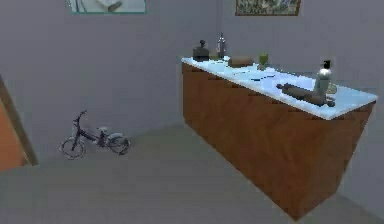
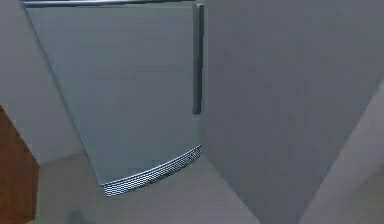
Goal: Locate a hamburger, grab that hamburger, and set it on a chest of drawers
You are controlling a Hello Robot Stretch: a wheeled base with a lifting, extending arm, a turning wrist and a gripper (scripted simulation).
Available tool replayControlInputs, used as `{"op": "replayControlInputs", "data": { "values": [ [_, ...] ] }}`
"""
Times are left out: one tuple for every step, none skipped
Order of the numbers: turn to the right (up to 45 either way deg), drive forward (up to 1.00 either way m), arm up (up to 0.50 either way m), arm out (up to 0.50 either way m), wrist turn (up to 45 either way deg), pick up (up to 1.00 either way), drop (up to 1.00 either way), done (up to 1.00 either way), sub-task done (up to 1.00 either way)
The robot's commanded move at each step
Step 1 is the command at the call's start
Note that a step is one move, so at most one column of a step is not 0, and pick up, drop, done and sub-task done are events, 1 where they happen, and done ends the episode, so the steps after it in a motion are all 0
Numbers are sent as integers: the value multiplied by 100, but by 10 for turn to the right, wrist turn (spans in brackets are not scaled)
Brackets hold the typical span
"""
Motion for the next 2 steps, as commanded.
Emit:
{"op": "replayControlInputs", "data": {
  "values": [
    [450, 0, 0, 0, 0, 0, 0, 0, 0],
    [0, 60, 0, 0, 0, 0, 0, 0, 0]
  ]
}}
